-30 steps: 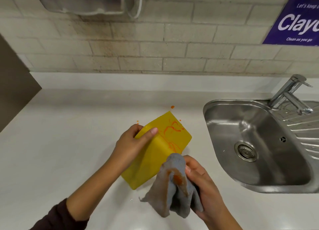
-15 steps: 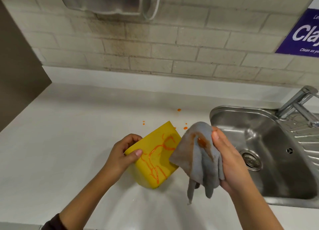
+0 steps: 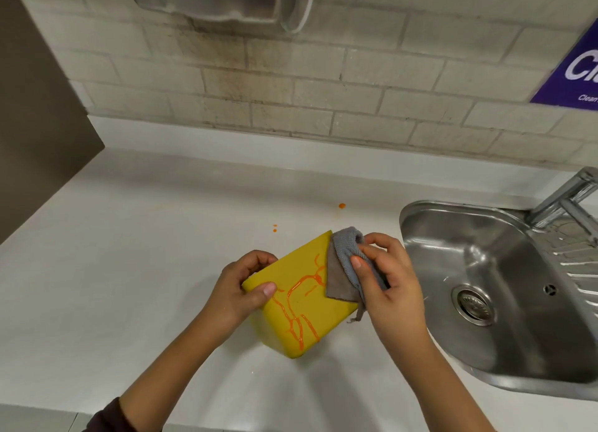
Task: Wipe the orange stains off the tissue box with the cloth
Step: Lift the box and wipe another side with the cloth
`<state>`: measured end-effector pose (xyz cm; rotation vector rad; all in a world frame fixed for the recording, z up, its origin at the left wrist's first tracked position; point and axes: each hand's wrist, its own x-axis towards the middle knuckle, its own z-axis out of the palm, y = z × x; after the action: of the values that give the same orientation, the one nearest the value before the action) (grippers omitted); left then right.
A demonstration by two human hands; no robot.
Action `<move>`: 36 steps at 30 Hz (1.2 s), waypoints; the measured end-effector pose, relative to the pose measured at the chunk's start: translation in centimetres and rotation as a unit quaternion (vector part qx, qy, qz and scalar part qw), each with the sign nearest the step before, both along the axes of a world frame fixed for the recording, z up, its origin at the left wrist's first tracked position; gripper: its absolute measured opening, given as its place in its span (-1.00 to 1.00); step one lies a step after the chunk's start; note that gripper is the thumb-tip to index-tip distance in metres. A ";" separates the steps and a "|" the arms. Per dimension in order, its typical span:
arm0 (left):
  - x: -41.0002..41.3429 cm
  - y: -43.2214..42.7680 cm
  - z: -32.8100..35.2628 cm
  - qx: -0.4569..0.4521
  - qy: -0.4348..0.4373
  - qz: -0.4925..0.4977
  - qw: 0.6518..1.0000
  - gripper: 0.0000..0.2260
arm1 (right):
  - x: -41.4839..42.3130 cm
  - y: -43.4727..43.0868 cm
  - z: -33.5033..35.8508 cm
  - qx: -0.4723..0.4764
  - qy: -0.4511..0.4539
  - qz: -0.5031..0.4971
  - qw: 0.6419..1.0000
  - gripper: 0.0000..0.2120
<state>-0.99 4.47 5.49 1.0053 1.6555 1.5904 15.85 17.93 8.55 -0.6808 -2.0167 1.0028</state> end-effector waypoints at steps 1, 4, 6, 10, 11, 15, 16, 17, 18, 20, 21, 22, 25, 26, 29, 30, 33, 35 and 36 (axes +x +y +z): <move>0.1 0.0 0.0 0.002 -0.001 0.001 1.000 -0.57 | 0.2 -0.3 -0.1 0.015 -0.005 0.001 1.000 -0.78; 0.1 0.0 -0.1 0.008 -0.001 0.005 1.000 -0.58 | 0.9 -1.4 -0.2 0.072 -0.075 0.018 0.994 -0.61; 0.0 0.0 -0.2 0.010 0.000 0.004 1.000 -0.58 | 1.4 -2.1 -0.5 0.137 -0.134 0.018 0.981 -0.42; -0.1 0.1 -0.3 0.012 0.002 0.000 1.000 -0.59 | 1.5 -2.6 -0.7 0.214 -0.147 -0.021 0.965 -0.52; 0.0 0.1 -0.3 0.012 0.005 -0.001 1.000 -0.59 | 1.5 -2.5 -0.7 0.227 -0.145 -0.029 0.963 -0.57; 0.0 0.0 -0.6 0.010 0.005 -0.008 1.000 -0.59 | 1.0 -1.6 -0.9 0.238 -0.111 -0.047 0.964 -0.67; 0.1 0.0 -0.6 0.009 0.008 -0.007 1.000 -0.59 | 0.7 -1.5 -0.9 0.222 -0.093 -0.048 0.969 -0.68; 0.2 -0.1 -0.7 0.008 0.012 -0.006 1.000 -0.58 | 0.2 -1.5 -0.9 0.209 -0.074 -0.050 0.974 -0.68; 0.2 -0.1 -0.7 0.008 0.018 -0.004 1.000 -0.58 | -0.2 -1.6 -0.9 0.199 -0.058 -0.054 0.977 -0.68; 0.2 -0.1 -0.8 0.007 0.026 -0.003 1.000 -0.60 | -0.9 -2.1 -0.9 0.188 -0.038 -0.048 0.980 -0.69; 0.2 0.0 -0.8 0.007 0.028 -0.002 1.000 -0.60 | -1.1 -2.3 -0.9 0.189 -0.035 -0.035 0.981 -0.69; 0.1 0.0 -0.8 0.008 0.027 -0.001 1.000 -0.61 | -1.0 -2.4 -1.1 0.194 -0.035 -0.016 0.980 -0.69; 0.0 -0.1 -1.0 0.014 0.026 0.003 1.000 -0.63 | 0.2 -2.2 -1.6 0.207 -0.029 0.027 0.978 -0.70; 0.1 -0.1 -1.0 0.016 0.025 0.002 1.000 -0.63 | 0.6 -2.0 -1.8 0.198 -0.023 0.026 0.980 -0.70; 0.1 -0.1 -1.2 0.025 0.020 0.003 0.999 -0.64 | 0.8 -1.7 -1.8 0.158 -0.005 -0.009 0.987 -0.69; 0.1 -0.1 -1.2 0.028 0.017 0.003 0.999 -0.64 | 0.5 -1.7 -1.7 0.143 0.000 -0.020 0.989 -0.71; -0.2 -0.1 -1.3 0.026 0.009 0.003 1.000 -0.63 | -0.9 -2.3 -1.1 0.099 0.005 -0.040 0.994 -0.72; -0.5 0.0 -1.2 0.021 0.008 0.000 1.000 -0.63 | -1.6 -2.7 -0.8 0.118 -0.027 -0.041 0.992 -0.70; -0.6 0.1 -1.2 0.021 0.007 0.000 1.000 -0.63 | -1.6 -2.9 -0.8 0.141 -0.048 -0.033 0.988 -0.68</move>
<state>-1.58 4.56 4.30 1.0392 1.6367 1.6282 14.24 15.05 7.76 -0.6472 -2.1513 0.6396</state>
